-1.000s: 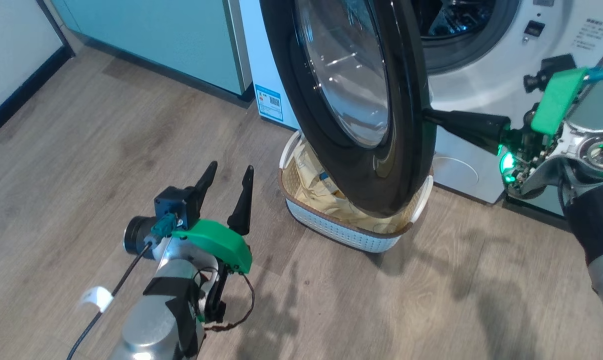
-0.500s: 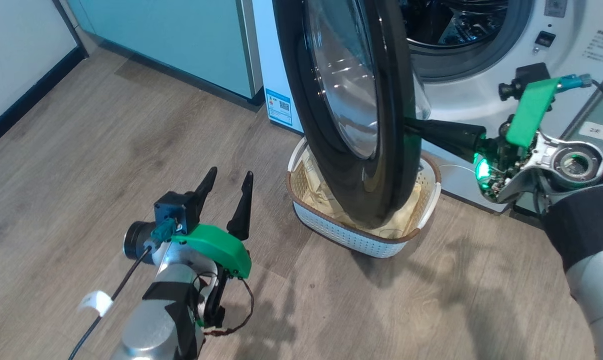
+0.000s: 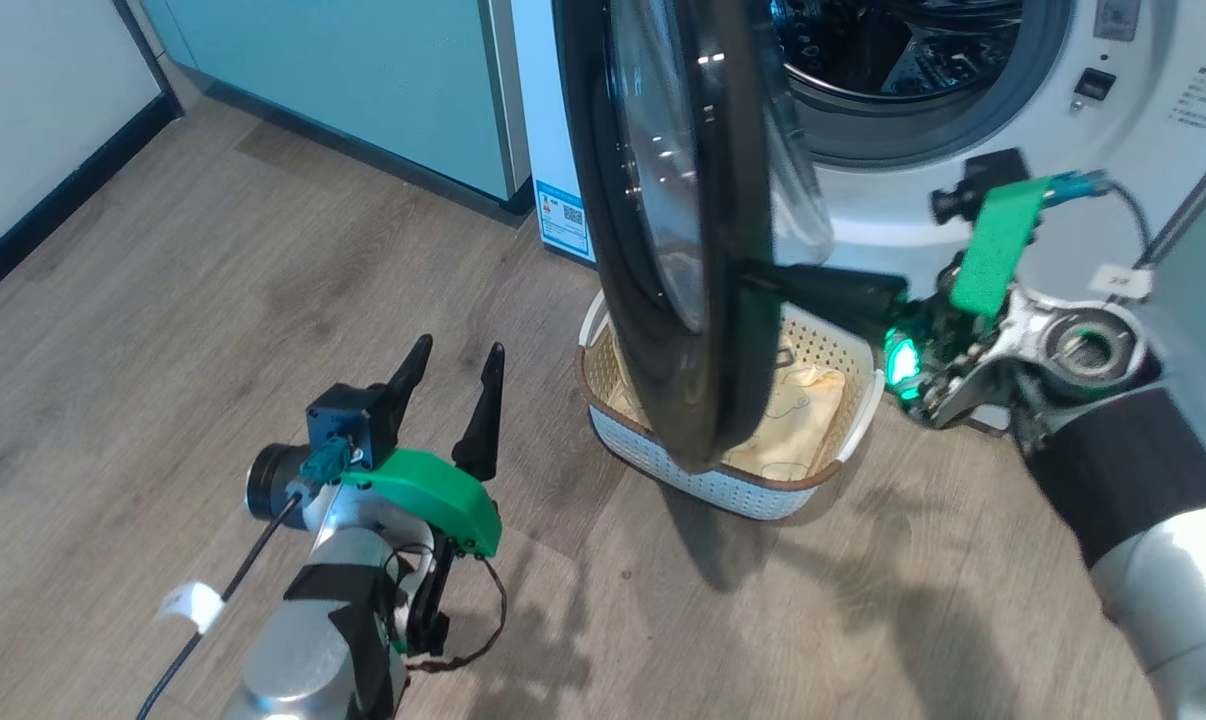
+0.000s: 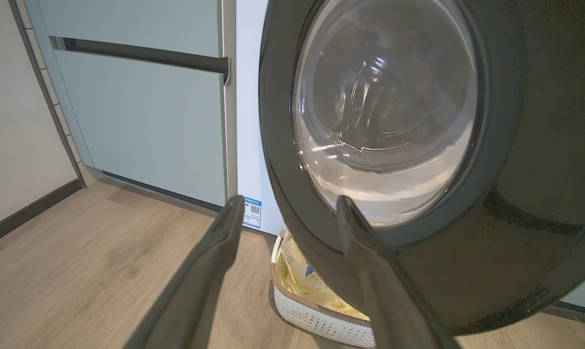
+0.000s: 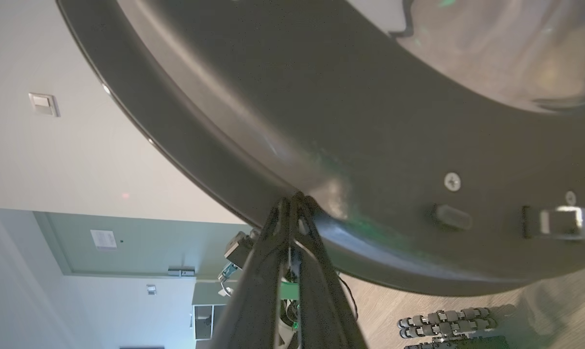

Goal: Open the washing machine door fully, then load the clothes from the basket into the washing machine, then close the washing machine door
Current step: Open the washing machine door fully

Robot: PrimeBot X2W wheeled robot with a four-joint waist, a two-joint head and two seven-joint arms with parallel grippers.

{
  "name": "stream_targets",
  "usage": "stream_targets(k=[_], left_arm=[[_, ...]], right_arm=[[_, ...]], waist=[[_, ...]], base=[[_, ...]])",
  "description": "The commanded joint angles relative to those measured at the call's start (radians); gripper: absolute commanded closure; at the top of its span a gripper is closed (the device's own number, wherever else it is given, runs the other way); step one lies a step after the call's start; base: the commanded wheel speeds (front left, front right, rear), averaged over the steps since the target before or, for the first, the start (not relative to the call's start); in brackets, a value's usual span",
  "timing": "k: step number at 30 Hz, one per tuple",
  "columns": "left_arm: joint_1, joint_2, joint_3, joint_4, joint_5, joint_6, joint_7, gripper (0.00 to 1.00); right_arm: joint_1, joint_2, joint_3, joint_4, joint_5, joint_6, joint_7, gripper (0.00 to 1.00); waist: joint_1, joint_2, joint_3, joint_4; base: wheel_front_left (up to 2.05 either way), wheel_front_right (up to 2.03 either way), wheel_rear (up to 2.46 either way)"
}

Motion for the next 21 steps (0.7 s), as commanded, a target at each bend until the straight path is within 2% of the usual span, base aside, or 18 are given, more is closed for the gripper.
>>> stream_targets(k=[1, 9, 17, 18, 21], left_arm=[[-0.030, 0.022, 0.035, -0.028, 0.005, -0.003, -0.006, 0.00], [-0.031, 0.022, 0.037, -0.028, 0.004, -0.001, -0.006, 0.00], [-0.013, 0.023, 0.059, -0.016, 0.019, -0.006, -0.006, 0.00], [-0.011, 0.023, 0.064, -0.014, 0.022, -0.007, -0.006, 0.00], [-0.002, 0.029, 0.079, -0.010, 0.031, -0.012, -0.006, 0.00]], right_arm=[[0.009, 0.025, 0.036, -0.035, 0.023, 0.000, -0.013, 1.00], [-0.001, 0.025, 0.103, -0.050, 0.091, 0.000, -0.058, 1.00], [0.029, 0.025, 0.054, -0.061, 0.116, 0.000, -0.086, 1.00], [0.039, 0.025, 0.045, -0.067, 0.117, 0.000, -0.089, 0.89], [0.074, 0.025, 0.015, -0.091, 0.110, 0.000, -0.101, 0.40]], waist=[[0.0000, 0.0000, 0.000, -0.001], [0.0000, 0.0000, 0.000, -0.006], [0.0000, 0.0000, -0.039, -0.032], [0.0000, 0.0000, -0.046, -0.038], [0.0000, 0.0000, -0.068, -0.060]], base=[[0.00, 0.00, 0.00], [0.00, 0.00, 0.00], [0.00, 0.00, 0.00], [0.00, 0.00, 0.00], [0.00, 0.00, 0.00]])
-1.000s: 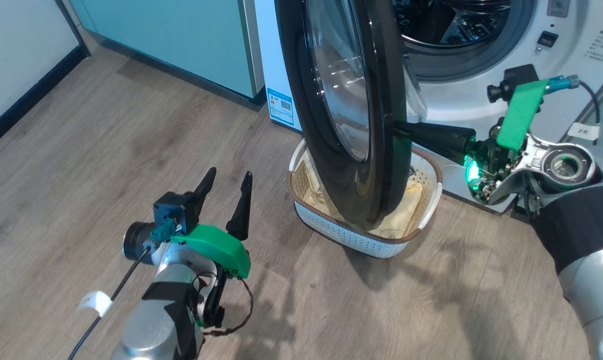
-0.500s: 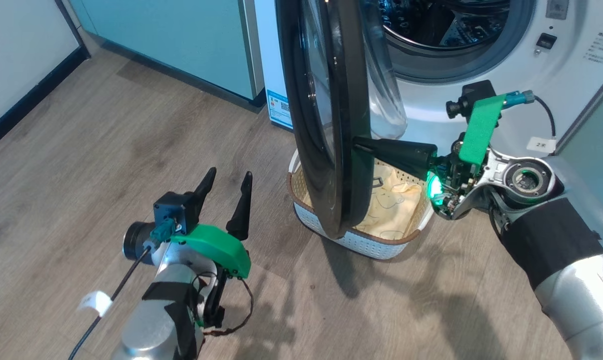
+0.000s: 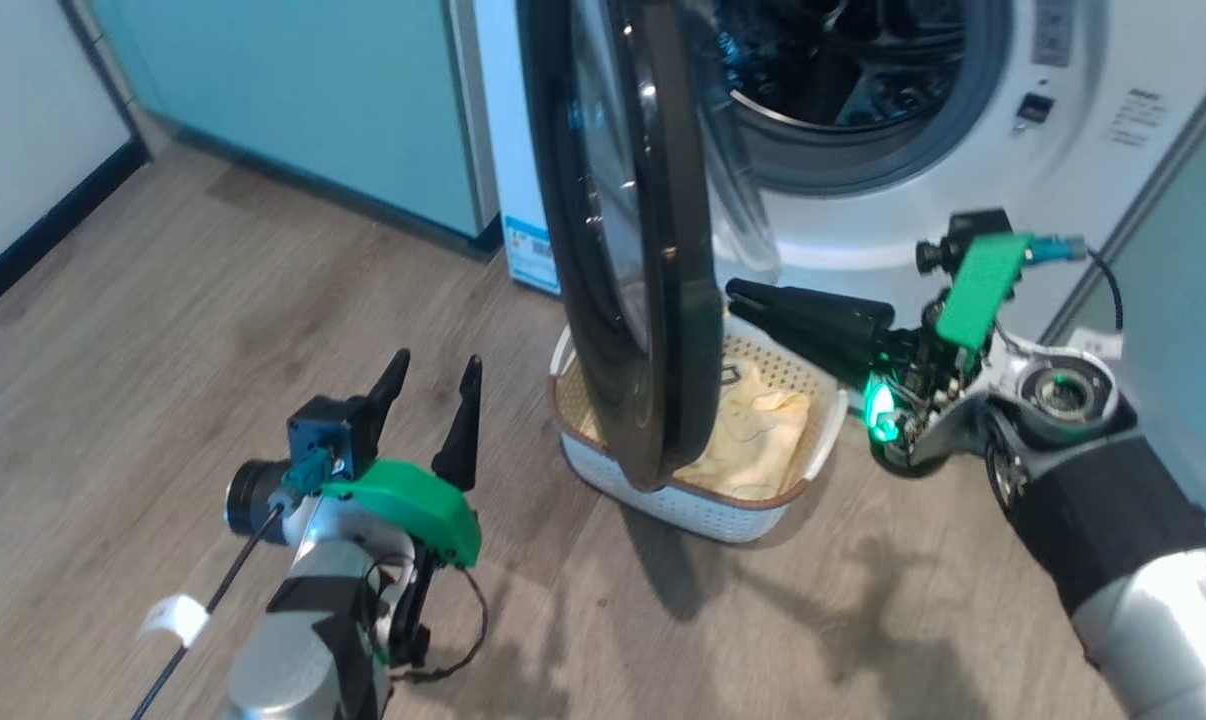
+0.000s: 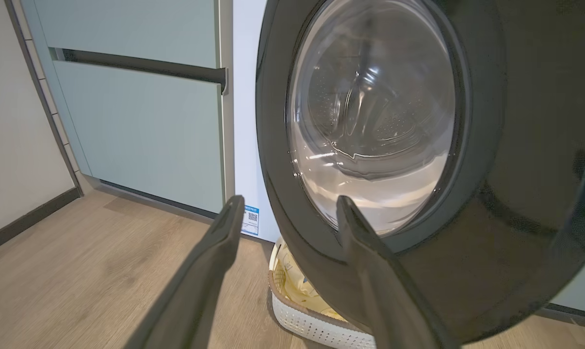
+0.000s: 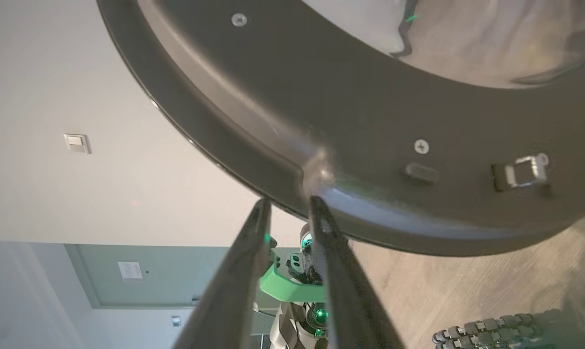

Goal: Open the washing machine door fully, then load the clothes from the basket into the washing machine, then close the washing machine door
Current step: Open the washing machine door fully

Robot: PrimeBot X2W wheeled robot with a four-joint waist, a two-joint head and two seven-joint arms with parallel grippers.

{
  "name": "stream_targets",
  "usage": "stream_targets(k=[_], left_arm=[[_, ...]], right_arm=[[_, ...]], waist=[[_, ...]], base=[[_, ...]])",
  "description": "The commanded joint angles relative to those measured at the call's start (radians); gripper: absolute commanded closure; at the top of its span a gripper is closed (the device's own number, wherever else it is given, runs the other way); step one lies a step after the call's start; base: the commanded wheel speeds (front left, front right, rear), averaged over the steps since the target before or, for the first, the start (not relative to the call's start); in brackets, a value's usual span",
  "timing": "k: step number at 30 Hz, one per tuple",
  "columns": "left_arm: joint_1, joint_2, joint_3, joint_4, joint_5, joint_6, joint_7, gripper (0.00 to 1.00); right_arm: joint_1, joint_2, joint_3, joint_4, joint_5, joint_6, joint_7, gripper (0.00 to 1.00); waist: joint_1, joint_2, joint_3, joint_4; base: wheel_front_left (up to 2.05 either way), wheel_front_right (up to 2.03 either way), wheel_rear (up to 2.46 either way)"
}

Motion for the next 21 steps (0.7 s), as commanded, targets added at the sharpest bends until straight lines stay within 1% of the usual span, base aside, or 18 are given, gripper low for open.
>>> stream_targets(k=[1, 2, 9, 13, 21], left_arm=[[-0.014, 0.027, 0.046, -0.026, 0.014, -0.005, -0.006, 0.00], [-0.010, 0.029, 0.050, -0.025, 0.017, -0.007, -0.006, 0.00], [0.007, 0.046, 0.064, -0.024, 0.033, -0.019, -0.006, 0.00], [0.020, 0.058, 0.079, -0.025, 0.038, -0.022, -0.006, 0.00], [0.053, 0.080, 0.111, -0.027, 0.038, -0.027, -0.006, 0.00]], right_arm=[[0.004, 0.014, -0.026, -0.050, -0.001, 0.000, -0.021, 0.09], [0.019, 0.014, -0.038, -0.058, -0.005, 0.000, -0.029, 0.00], [0.111, 0.000, -0.092, -0.140, -0.086, 0.000, -0.090, 0.00], [0.182, -0.015, -0.129, -0.200, -0.144, 0.000, -0.159, 0.00], [0.314, -0.063, -0.156, -0.311, -0.269, 0.000, -0.310, 0.00]], waist=[[0.0000, 0.0000, -0.024, -0.026], [0.0000, 0.0000, -0.030, -0.034], [0.0000, 0.0000, -0.055, -0.092], [0.0000, 0.0000, -0.070, -0.133], [0.0000, 0.0000, -0.099, -0.202]], base=[[0.00, 0.00, 0.00], [0.00, 0.00, 0.00], [0.00, 0.00, 0.00], [0.00, 0.00, 0.00], [0.00, 0.00, 0.00]])
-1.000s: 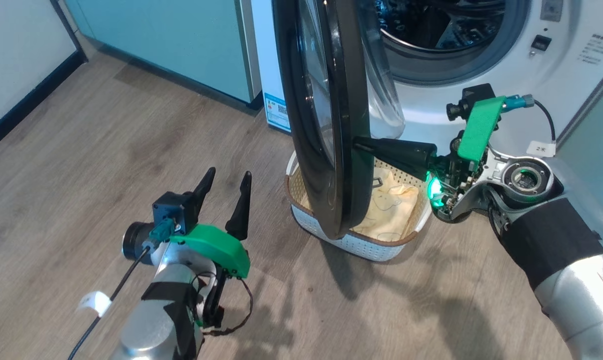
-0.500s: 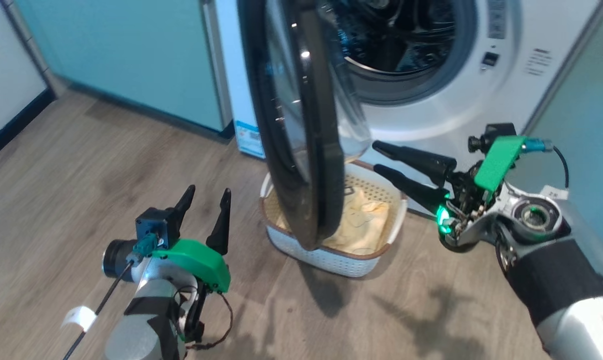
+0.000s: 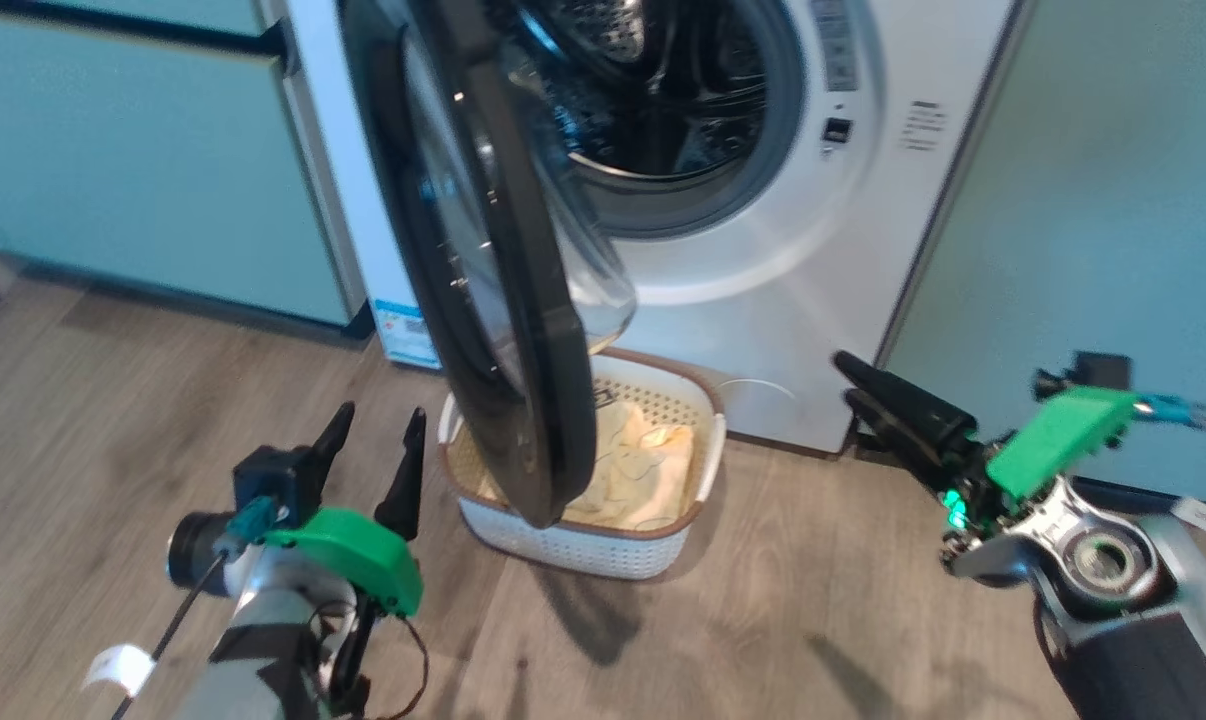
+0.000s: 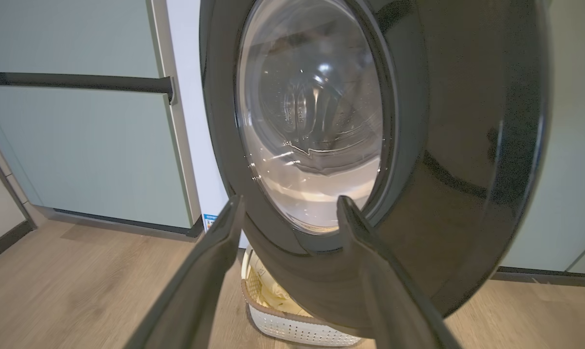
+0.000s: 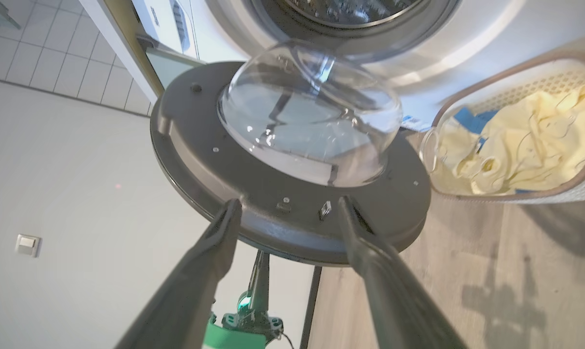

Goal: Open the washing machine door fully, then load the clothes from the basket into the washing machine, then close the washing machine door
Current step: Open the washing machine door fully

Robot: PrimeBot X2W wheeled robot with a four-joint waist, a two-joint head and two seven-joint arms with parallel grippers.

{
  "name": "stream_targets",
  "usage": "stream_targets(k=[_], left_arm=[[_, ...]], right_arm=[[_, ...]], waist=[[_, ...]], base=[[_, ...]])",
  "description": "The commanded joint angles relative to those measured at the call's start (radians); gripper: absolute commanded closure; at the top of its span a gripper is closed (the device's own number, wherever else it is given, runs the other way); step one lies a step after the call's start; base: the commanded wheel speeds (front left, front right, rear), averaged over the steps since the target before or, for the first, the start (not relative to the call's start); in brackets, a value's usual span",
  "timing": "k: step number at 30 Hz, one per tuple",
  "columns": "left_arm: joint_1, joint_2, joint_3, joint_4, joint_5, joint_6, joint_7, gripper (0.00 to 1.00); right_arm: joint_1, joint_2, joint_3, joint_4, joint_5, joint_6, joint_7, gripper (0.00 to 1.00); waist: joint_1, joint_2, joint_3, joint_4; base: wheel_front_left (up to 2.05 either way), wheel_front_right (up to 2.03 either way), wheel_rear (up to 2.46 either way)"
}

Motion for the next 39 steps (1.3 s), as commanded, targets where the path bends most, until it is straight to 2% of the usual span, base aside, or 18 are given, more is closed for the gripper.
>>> stream_targets(k=[1, 11, 19, 23, 26, 30, 31, 39], left_arm=[[-0.028, 0.031, 0.045, -0.034, 0.002, -0.002, -0.006, 0.00], [0.014, 0.057, 0.099, -0.049, -0.013, -0.006, -0.006, 0.00], [0.032, 0.060, 0.124, -0.060, -0.018, -0.009, -0.006, 0.00], [0.038, 0.064, 0.136, -0.060, -0.024, -0.012, -0.006, 0.00], [0.040, 0.066, 0.143, -0.060, -0.027, -0.014, -0.006, 0.00], [0.035, 0.069, 0.152, -0.057, -0.031, -0.018, -0.006, 0.00], [0.035, 0.069, 0.152, -0.057, -0.031, -0.018, -0.006, 0.00], [0.023, 0.062, 0.161, -0.048, -0.033, -0.023, -0.006, 0.00]], right_arm=[[-0.022, -0.011, 0.000, -0.049, -0.018, 0.000, -0.031, 0.00], [0.095, -0.131, 0.031, -0.142, -0.162, 0.000, -0.349, 0.00], [0.161, -0.249, 0.096, -0.128, -0.261, 0.000, -0.644, 0.00], [0.177, -0.288, 0.113, -0.093, -0.339, 0.000, -0.721, 0.00], [0.192, -0.276, 0.032, -0.083, -0.416, 0.000, -0.728, 0.00], [0.244, -0.229, -0.090, -0.108, -0.593, 0.000, -0.729, 0.00], [0.244, -0.229, -0.090, -0.108, -0.593, 0.000, -0.729, 0.00], [0.337, -0.137, -0.219, -0.151, -0.905, 0.000, -0.729, 0.00]], waist=[[0.0000, -0.0001, -0.012, -0.019], [0.0000, -0.0001, -0.026, -0.088], [0.0000, -0.0001, -0.033, -0.113], [0.0000, -0.0001, -0.035, -0.122], [0.0000, -0.0001, -0.034, -0.126], [0.0000, -0.0001, -0.030, -0.128], [0.0000, -0.0001, -0.030, -0.128], [0.0000, -0.0001, -0.027, -0.126]], base=[[0.00, 0.00, 0.00], [0.00, 0.00, 0.00], [0.00, 0.00, 0.00], [0.00, 0.00, 0.00], [0.00, 0.00, 0.00], [0.00, 0.00, 0.00], [0.00, 0.00, 0.00], [0.00, 0.00, 0.00]])
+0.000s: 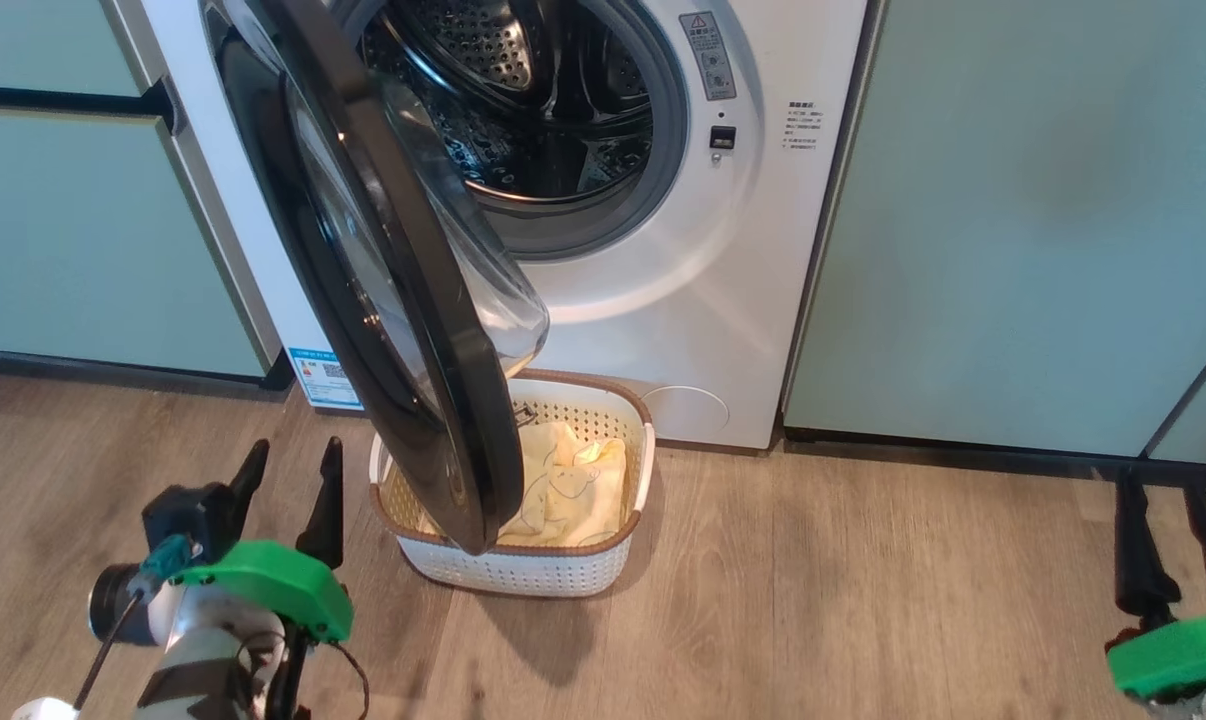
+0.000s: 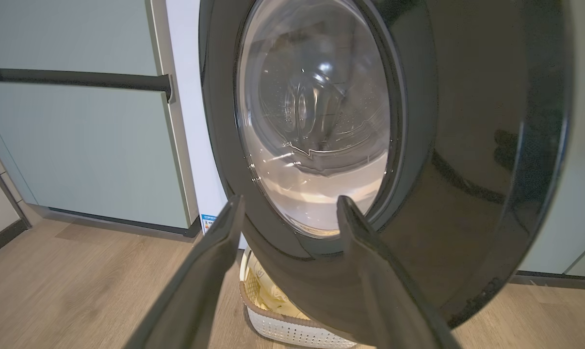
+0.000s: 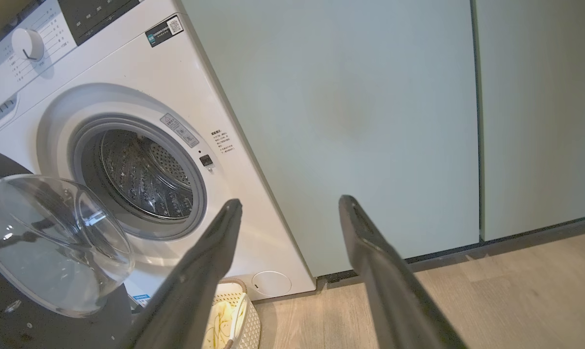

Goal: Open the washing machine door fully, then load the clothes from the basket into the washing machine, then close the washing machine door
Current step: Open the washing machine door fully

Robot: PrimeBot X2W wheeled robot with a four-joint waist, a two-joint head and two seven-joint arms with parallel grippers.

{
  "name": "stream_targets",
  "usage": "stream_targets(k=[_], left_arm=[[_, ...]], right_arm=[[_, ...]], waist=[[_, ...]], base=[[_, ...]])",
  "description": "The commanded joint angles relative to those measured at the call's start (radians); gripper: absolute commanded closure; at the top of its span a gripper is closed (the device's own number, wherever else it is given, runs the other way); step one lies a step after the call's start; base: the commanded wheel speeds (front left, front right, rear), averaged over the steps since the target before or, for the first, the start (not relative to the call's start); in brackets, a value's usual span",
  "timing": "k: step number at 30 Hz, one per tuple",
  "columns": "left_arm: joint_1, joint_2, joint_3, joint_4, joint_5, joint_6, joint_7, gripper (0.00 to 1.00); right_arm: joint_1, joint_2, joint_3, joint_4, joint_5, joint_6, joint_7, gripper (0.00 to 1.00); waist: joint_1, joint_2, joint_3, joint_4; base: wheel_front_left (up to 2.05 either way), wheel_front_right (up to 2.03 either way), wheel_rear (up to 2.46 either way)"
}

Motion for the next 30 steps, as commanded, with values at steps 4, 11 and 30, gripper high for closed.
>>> stream_targets(k=[4, 11, 30], left_arm=[[-0.061, 0.025, 0.049, -0.023, -0.001, -0.006, -0.006, 0.00], [-0.066, 0.024, 0.061, -0.015, 0.002, -0.008, -0.006, 0.00], [-0.076, 0.011, 0.057, -0.001, 0.013, -0.014, -0.006, 0.00]], right_arm=[[0.002, 0.012, -0.022, -0.070, -0.084, 0.000, -0.009, 0.00], [0.034, 0.023, -0.026, -0.084, -0.152, 0.000, -0.009, 0.00], [0.036, 0.023, 0.017, 0.001, -0.200, 0.000, -0.009, 0.00]], waist=[[0.0000, 0.0000, 0.002, 0.001], [0.0000, 0.0000, 0.006, -0.001], [0.0000, 0.0000, 0.008, 0.008]], base=[[0.00, 0.00, 0.00], [0.00, 0.00, 0.00], [0.00, 0.00, 0.00]])
